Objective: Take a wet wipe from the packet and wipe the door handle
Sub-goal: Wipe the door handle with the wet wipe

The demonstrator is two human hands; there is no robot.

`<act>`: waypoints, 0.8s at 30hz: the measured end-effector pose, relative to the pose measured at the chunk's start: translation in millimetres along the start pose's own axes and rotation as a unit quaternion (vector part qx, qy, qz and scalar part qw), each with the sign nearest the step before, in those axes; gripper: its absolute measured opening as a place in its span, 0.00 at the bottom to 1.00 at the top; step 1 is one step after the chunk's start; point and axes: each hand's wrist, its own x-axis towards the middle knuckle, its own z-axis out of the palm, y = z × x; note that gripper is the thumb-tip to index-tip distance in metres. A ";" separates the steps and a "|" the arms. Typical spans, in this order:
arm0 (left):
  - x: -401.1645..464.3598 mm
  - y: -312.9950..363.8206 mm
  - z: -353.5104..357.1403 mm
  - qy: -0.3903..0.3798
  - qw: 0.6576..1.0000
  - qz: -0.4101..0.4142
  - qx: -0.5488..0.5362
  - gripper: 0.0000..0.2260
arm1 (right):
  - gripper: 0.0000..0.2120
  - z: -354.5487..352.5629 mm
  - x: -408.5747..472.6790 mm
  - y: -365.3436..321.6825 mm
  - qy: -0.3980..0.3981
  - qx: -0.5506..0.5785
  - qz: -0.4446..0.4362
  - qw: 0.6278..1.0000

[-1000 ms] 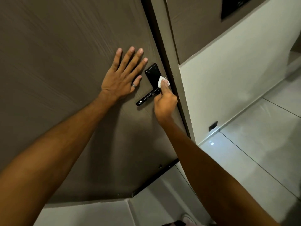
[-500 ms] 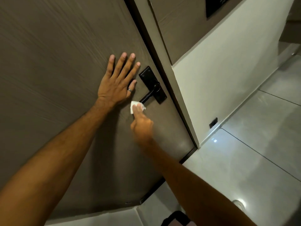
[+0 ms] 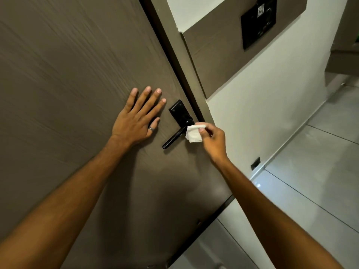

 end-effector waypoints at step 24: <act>-0.3 0.1 6.3 -0.002 1.000 0.005 -0.009 0.30 | 0.27 100.0 -9.4 -0.1 0.177 -0.124 -0.081 0.973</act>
